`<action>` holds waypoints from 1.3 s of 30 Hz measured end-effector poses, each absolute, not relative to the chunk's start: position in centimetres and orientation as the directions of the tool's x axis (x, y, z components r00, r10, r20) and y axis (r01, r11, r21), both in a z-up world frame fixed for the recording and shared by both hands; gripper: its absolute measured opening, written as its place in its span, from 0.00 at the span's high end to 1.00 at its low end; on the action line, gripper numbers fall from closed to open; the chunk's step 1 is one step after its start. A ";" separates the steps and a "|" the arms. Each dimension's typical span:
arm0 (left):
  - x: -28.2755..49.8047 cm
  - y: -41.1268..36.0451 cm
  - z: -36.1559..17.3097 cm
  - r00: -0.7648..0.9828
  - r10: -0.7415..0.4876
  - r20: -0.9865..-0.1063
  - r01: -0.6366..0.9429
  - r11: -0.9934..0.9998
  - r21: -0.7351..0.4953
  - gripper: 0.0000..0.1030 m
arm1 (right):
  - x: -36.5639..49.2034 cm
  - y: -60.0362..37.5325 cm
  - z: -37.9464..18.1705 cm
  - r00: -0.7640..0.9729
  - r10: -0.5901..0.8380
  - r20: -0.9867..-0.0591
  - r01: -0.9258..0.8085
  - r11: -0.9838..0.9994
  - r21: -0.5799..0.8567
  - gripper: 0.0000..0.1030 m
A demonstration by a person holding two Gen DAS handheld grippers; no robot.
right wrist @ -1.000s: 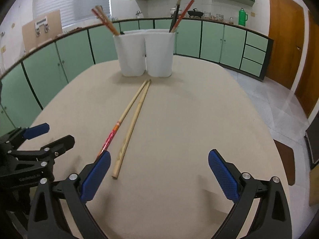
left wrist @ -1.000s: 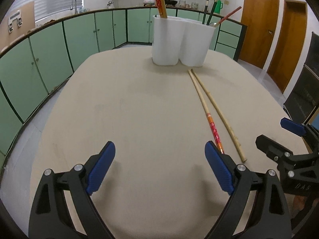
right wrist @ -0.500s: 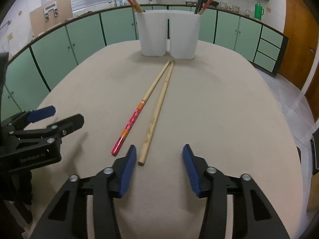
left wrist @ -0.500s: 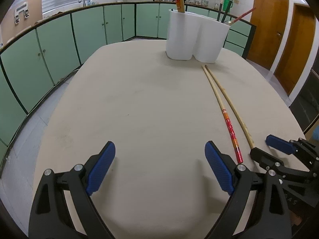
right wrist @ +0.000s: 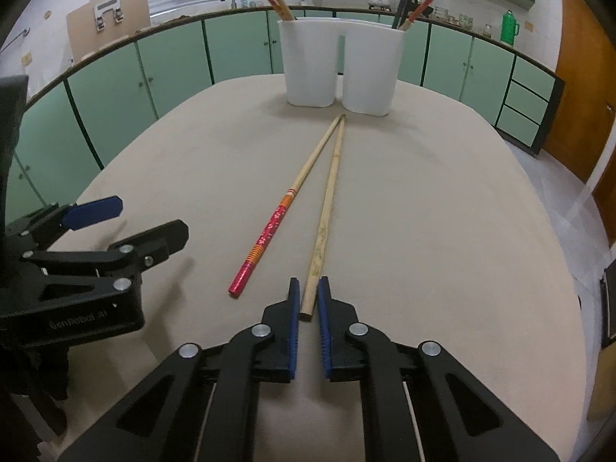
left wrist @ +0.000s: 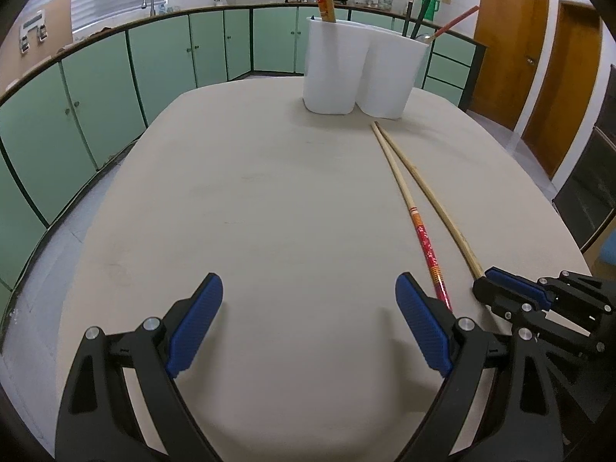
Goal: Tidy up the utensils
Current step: 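Grasp the plain wooden chopstick with the right tool while the left tool grasps the red-patterned chopstick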
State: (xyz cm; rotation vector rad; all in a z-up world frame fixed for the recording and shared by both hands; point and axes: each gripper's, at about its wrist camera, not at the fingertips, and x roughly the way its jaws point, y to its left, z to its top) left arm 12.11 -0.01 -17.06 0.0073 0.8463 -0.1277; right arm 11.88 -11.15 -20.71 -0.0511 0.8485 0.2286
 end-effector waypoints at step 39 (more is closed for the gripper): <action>12.2 -7.0 -18.2 0.599 -0.162 -0.784 0.224 0.974 -0.030 0.66 | 12.6 -18.4 -20.6 0.673 0.129 -0.728 -0.068 0.991 0.113 0.94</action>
